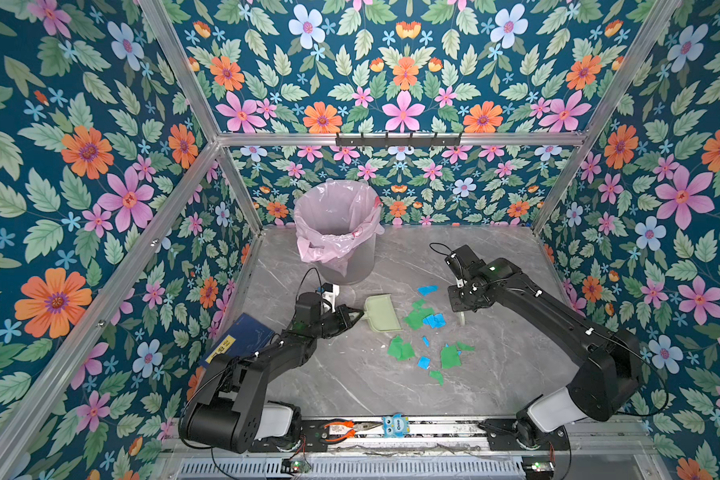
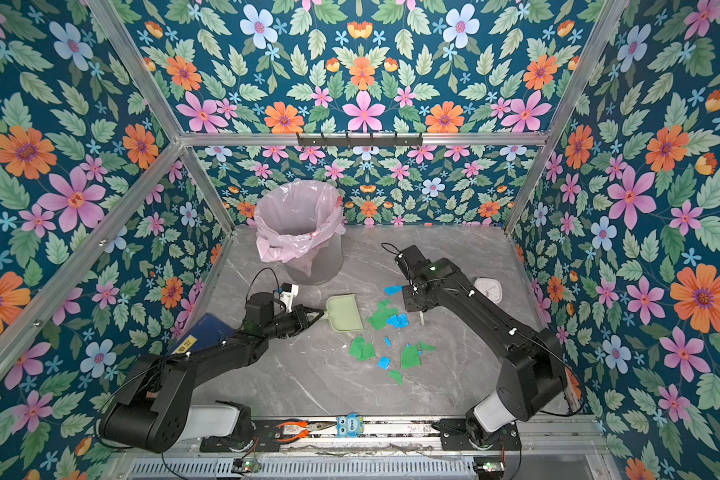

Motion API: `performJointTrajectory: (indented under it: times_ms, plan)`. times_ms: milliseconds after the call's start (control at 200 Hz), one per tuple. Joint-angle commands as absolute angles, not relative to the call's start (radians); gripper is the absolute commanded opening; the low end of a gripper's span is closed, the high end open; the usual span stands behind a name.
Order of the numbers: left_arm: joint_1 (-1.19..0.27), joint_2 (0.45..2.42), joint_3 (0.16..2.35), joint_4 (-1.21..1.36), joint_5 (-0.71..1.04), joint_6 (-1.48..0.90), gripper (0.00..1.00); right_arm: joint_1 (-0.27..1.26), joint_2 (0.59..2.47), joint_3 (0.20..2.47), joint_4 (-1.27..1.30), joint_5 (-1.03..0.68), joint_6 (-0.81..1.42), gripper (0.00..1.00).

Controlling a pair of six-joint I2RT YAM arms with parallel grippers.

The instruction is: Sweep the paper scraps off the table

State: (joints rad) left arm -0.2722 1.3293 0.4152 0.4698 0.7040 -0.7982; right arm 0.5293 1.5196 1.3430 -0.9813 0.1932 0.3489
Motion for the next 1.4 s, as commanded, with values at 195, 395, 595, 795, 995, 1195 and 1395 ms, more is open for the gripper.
performJointTrajectory:
  times_ms: [195, 395, 595, 795, 995, 1195, 1395]
  plan:
    - [-0.247, 1.285, 0.438, 0.345, 0.742, -0.706, 0.0, 0.531, 1.372, 1.24, -1.157, 0.204, 0.436, 0.0]
    - [-0.245, 1.302, 0.456, 0.302, 0.757, -0.678, 0.0, 0.548, 1.287, 1.138, -1.206, 0.067, 0.526, 0.0]
    - [-0.237, 1.243, 0.495, 0.117, 0.725, -0.613, 0.0, 0.649, 1.304, 1.056, -1.19, 0.025, 0.65, 0.0]
    - [-0.199, 1.141, 0.478, 0.063, 0.698, -0.631, 0.0, 0.66, 1.309, 1.044, -1.166, 0.015, 0.692, 0.0]
    - [-0.186, 1.039, 0.515, -0.086, 0.68, -0.616, 0.0, 0.659, 1.309, 1.061, -1.181, 0.043, 0.678, 0.0]
    - [-0.187, 0.95, 0.512, -0.226, 0.672, -0.637, 0.0, 0.66, 1.312, 1.077, -1.196, 0.091, 0.673, 0.0]
    - [-0.188, 0.878, 0.481, -0.33, 0.666, -0.635, 0.0, 0.658, 1.328, 1.092, -1.202, 0.109, 0.673, 0.0]
